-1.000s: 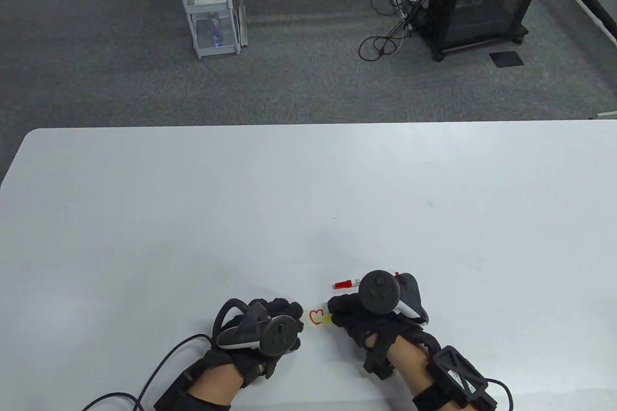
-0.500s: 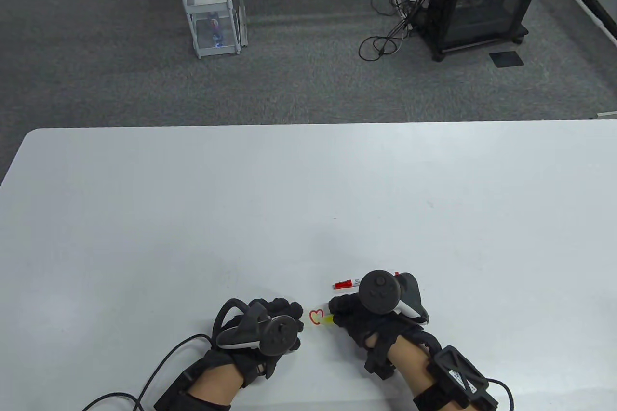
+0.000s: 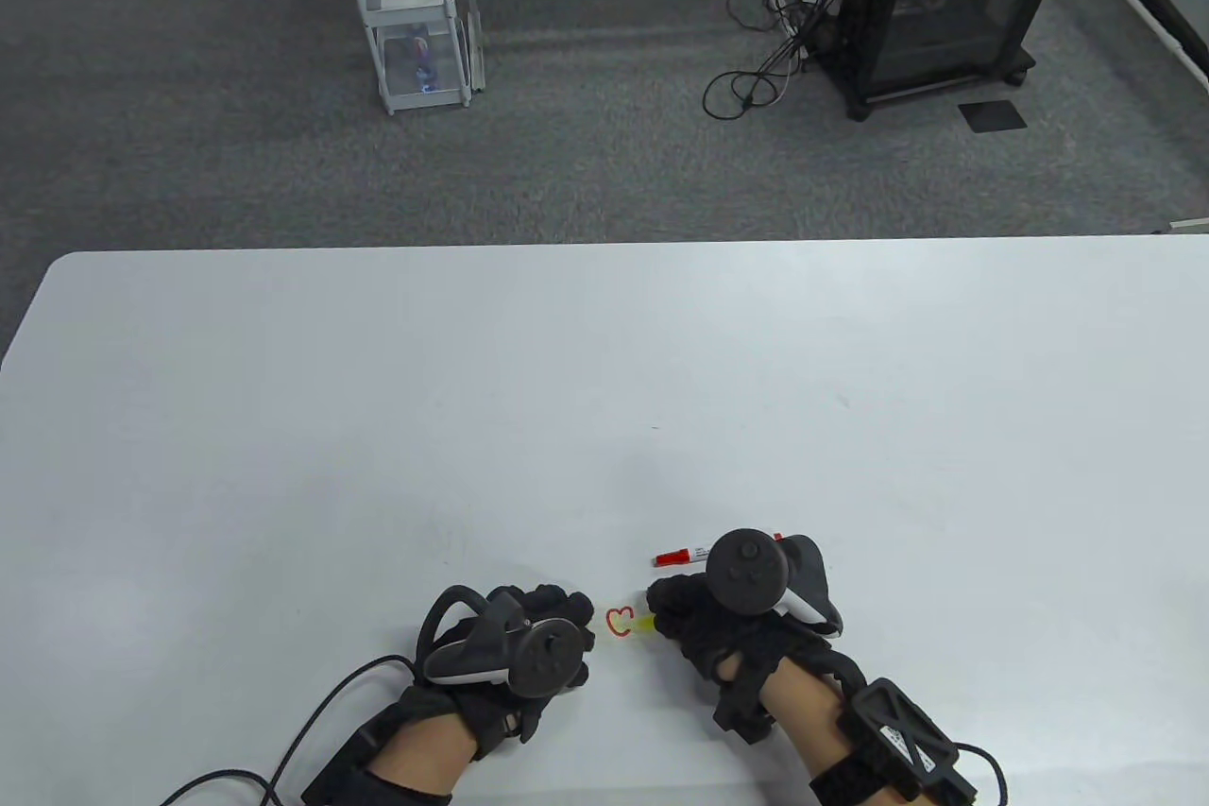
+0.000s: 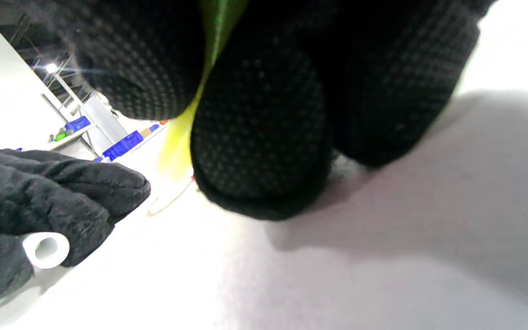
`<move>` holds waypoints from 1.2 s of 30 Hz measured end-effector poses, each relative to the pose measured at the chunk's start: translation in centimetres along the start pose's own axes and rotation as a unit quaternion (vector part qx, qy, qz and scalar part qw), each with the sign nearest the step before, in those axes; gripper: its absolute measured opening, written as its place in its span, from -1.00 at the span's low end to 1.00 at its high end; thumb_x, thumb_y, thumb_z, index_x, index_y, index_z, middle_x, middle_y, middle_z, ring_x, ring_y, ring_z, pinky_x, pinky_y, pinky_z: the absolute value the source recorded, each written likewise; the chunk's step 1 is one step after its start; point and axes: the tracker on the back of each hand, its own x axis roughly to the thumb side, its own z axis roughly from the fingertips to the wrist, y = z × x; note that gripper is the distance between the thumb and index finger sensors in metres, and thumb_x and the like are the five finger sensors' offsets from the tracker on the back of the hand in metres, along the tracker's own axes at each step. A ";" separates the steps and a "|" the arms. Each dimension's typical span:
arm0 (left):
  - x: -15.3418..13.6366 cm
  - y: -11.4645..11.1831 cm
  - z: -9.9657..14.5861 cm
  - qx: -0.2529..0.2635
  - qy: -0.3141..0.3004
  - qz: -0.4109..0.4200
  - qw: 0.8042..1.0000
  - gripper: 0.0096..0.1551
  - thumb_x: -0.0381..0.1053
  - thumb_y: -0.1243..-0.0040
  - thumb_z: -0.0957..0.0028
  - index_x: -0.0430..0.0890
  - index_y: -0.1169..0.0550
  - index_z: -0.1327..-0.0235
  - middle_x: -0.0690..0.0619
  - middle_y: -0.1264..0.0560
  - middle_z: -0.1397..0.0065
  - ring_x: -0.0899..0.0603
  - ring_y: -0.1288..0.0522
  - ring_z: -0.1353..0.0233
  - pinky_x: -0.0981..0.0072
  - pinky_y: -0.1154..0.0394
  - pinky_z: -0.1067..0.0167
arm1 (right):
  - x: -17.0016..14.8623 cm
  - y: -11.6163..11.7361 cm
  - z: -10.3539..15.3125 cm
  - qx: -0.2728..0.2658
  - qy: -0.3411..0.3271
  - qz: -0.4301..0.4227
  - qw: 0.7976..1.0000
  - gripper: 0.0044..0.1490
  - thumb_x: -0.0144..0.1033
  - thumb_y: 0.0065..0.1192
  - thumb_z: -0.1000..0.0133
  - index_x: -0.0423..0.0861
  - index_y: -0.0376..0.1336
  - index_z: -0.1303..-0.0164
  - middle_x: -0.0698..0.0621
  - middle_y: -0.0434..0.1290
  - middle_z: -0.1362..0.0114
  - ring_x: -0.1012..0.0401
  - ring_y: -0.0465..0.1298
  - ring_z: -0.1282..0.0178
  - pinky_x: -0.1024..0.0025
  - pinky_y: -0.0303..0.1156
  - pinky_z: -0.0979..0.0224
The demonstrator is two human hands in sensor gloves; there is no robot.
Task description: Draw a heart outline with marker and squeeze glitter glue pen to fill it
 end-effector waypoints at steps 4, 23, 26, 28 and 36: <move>0.0 0.0 0.1 0.000 0.000 -0.001 1.000 -0.50 0.21 -0.17 -0.07 0.03 -0.55 -0.20 0.05 -0.40 -0.60 -0.19 -0.38 -0.57 -0.20 -0.36 -0.39 | 0.1 0.0 0.0 0.013 -0.003 0.002 1.000 -0.44 -0.23 0.42 0.03 -0.19 0.49 -0.14 -0.12 0.71 0.03 0.23 0.78 0.30 0.22 0.74 0.11; 0.0 0.0 0.0 -0.001 0.000 0.001 1.000 -0.50 0.21 -0.17 -0.07 0.03 -0.55 -0.20 0.05 -0.40 -0.60 -0.19 -0.37 -0.57 -0.20 -0.36 -0.39 | -0.3 -0.2 0.0 0.010 0.005 -0.012 1.000 -0.43 -0.23 0.41 0.03 -0.21 0.49 -0.13 -0.12 0.71 0.03 0.24 0.79 0.30 0.22 0.74 0.11; 0.0 0.0 0.0 -0.001 0.000 0.001 1.000 -0.50 0.21 -0.17 -0.07 0.03 -0.55 -0.20 0.06 -0.40 -0.60 -0.19 -0.37 -0.57 -0.20 -0.36 -0.39 | -0.8 -0.4 -0.1 -0.001 0.017 -0.039 0.999 -0.42 -0.23 0.41 0.02 -0.23 0.48 -0.14 -0.14 0.71 0.03 0.24 0.80 0.31 0.24 0.76 0.14; 0.0 0.0 0.0 -0.001 0.001 0.001 1.000 -0.49 0.22 -0.17 -0.07 0.04 -0.55 -0.21 0.06 -0.40 -0.60 -0.19 -0.37 -0.57 -0.19 -0.36 -0.39 | -0.9 -0.4 -0.1 -0.001 0.018 -0.036 0.999 -0.42 -0.23 0.41 0.02 -0.23 0.48 -0.14 -0.14 0.71 0.04 0.25 0.80 0.32 0.25 0.77 0.15; 0.0 0.0 0.0 -0.001 0.001 0.001 1.000 -0.49 0.22 -0.17 -0.07 0.04 -0.55 -0.21 0.06 -0.40 -0.61 -0.19 -0.37 -0.57 -0.19 -0.36 -0.39 | -0.8 -0.5 -0.3 0.005 0.020 -0.026 0.999 -0.43 -0.22 0.42 0.03 -0.22 0.49 -0.13 -0.12 0.72 0.05 0.27 0.80 0.34 0.29 0.77 0.16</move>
